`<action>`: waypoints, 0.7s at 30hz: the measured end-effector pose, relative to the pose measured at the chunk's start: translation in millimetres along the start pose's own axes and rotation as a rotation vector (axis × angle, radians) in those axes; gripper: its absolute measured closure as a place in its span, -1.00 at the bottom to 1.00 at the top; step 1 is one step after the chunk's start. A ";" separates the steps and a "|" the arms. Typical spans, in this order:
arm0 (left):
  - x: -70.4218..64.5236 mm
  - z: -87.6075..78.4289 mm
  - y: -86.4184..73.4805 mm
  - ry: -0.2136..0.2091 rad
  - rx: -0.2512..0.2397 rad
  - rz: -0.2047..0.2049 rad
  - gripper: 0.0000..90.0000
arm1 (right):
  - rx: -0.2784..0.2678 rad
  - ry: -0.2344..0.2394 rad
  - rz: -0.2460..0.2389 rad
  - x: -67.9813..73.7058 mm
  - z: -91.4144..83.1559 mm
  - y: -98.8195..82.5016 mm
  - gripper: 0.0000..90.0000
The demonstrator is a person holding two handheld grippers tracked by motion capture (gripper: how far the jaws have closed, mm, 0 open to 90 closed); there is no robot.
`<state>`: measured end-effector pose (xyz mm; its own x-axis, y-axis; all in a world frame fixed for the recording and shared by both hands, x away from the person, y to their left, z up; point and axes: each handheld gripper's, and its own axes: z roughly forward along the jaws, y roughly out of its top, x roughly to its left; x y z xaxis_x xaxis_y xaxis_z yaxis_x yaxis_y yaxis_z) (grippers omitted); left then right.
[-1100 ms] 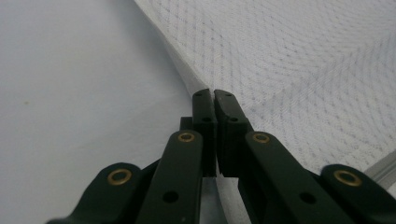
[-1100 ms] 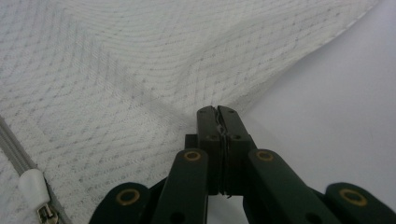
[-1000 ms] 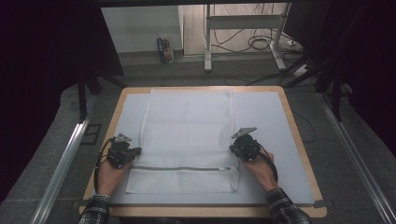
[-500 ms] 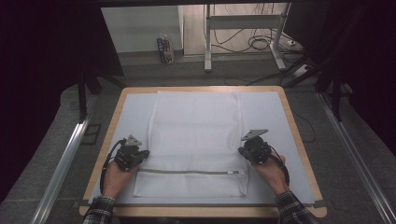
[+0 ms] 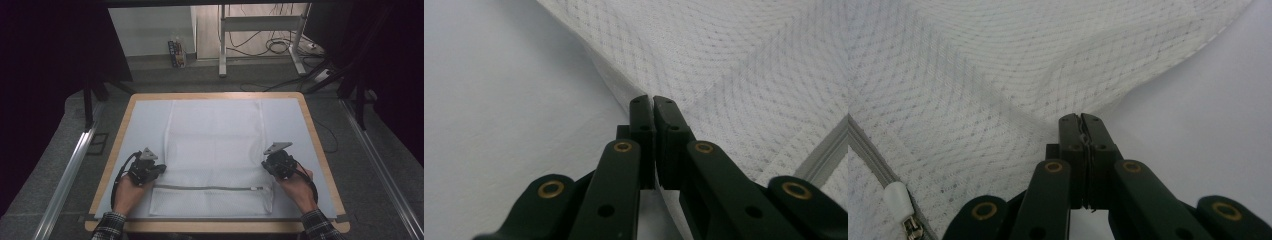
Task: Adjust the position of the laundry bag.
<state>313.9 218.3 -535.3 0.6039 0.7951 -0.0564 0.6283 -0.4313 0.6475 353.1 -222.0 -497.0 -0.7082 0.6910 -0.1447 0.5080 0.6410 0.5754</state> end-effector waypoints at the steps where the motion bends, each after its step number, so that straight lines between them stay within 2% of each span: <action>1: 0.0 0.0 0.0 0.000 0.000 0.000 0.95 | 0.002 0.002 0.004 -0.5 -1.2 -1.5 0.94; 7: -13.8 2.8 3.0 -0.029 -0.001 0.030 0.94 | 0.005 -0.009 0.028 -5.6 -9.2 -12.6 0.94; 10: -17.2 4.1 4.8 -0.015 0.006 0.049 0.94 | -0.002 0.001 0.045 -9.5 -12.7 -18.3 0.94; 12: -16.4 4.2 4.7 -0.019 0.005 0.045 0.93 | -0.003 0.009 0.058 -10.0 -12.7 -19.6 0.94; 17: -14.8 3.1 3.2 -0.014 0.003 0.042 0.86 | 0.007 0.000 0.026 -7.5 -10.4 -18.9 0.92; 21: -14.8 2.9 2.2 0.006 -0.001 0.042 0.70 | -0.013 0.009 0.031 -8.6 -11.4 -19.3 0.74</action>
<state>307.8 204.3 -535.2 0.6267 0.7788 -0.0245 0.6020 -0.4639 0.6499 343.8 -244.1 -497.7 -0.6967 0.7074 -0.1196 0.5230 0.6149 0.5902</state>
